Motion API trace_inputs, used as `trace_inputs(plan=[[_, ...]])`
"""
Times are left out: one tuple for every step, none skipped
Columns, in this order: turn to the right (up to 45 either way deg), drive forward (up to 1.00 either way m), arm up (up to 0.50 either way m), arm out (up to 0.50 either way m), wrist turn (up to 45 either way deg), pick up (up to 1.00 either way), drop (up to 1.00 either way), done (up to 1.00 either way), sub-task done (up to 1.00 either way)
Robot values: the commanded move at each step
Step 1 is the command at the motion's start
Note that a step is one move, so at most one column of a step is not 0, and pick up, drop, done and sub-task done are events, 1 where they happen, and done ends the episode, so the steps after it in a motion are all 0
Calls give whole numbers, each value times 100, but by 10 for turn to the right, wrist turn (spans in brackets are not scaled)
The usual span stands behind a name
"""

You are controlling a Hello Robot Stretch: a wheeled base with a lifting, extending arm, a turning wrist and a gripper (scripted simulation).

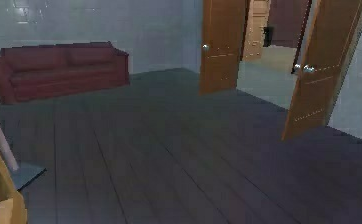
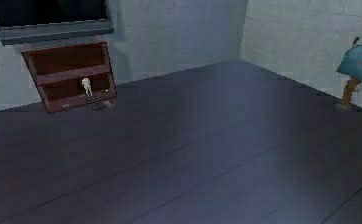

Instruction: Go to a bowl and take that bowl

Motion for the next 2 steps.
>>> trace_inputs(plan=[[120,0,0,0,0,0,0,0,0],[0,100,0,0,0,0,0,0,0]])
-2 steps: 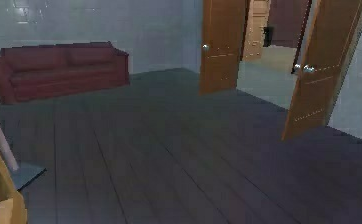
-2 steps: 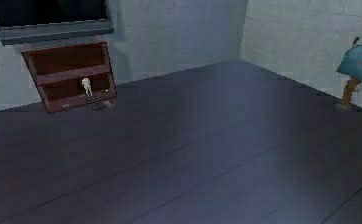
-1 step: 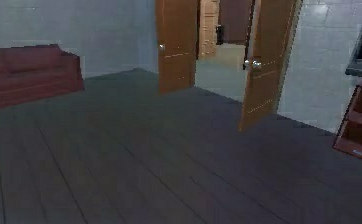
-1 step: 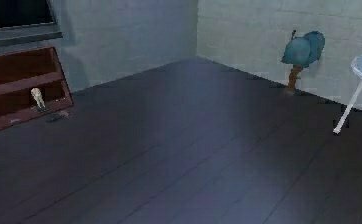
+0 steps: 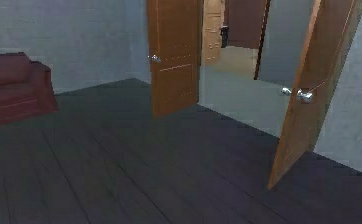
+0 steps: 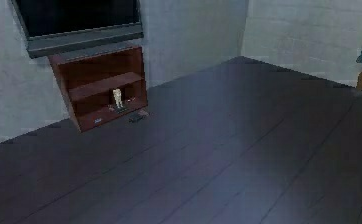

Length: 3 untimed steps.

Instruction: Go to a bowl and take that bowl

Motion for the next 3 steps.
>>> trace_inputs(plan=[[30,0,0,0,0,0,0,0,0],[0,100,0,0,0,0,0,0,0],[30,0,0,0,0,0,0,0,0]])
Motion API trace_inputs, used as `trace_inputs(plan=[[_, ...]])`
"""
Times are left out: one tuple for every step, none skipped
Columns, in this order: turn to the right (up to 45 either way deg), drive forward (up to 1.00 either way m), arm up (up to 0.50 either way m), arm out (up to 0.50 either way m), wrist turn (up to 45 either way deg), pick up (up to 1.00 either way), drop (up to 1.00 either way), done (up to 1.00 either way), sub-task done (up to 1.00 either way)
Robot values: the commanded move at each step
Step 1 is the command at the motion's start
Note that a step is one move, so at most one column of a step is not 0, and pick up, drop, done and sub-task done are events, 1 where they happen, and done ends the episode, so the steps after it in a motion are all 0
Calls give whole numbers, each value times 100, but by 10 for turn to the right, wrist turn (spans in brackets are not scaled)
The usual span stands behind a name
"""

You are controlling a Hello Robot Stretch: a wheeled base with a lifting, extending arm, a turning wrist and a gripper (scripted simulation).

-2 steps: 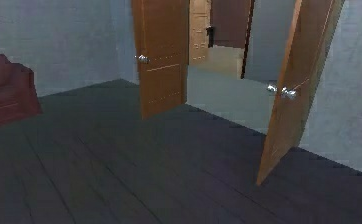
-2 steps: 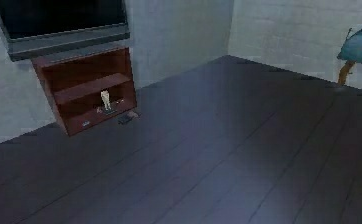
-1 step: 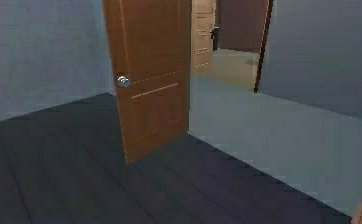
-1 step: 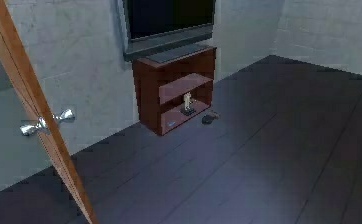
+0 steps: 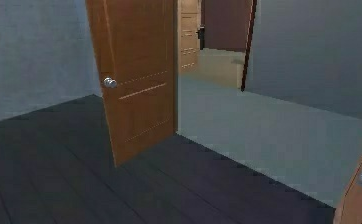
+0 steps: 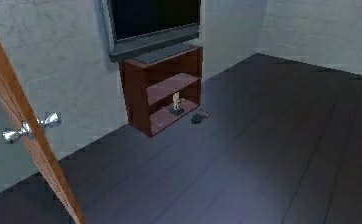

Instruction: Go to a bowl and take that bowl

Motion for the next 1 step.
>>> trace_inputs(plan=[[0,30,0,0,0,0,0,0,0]])
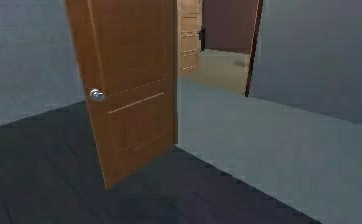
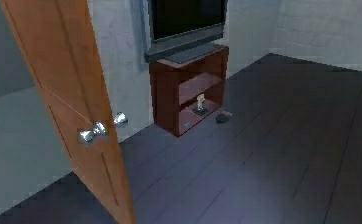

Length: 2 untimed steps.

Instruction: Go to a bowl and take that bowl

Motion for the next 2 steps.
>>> trace_inputs(plan=[[0,50,0,0,0,0,0,0,0],[210,0,0,0,0,0,0,0,0]])
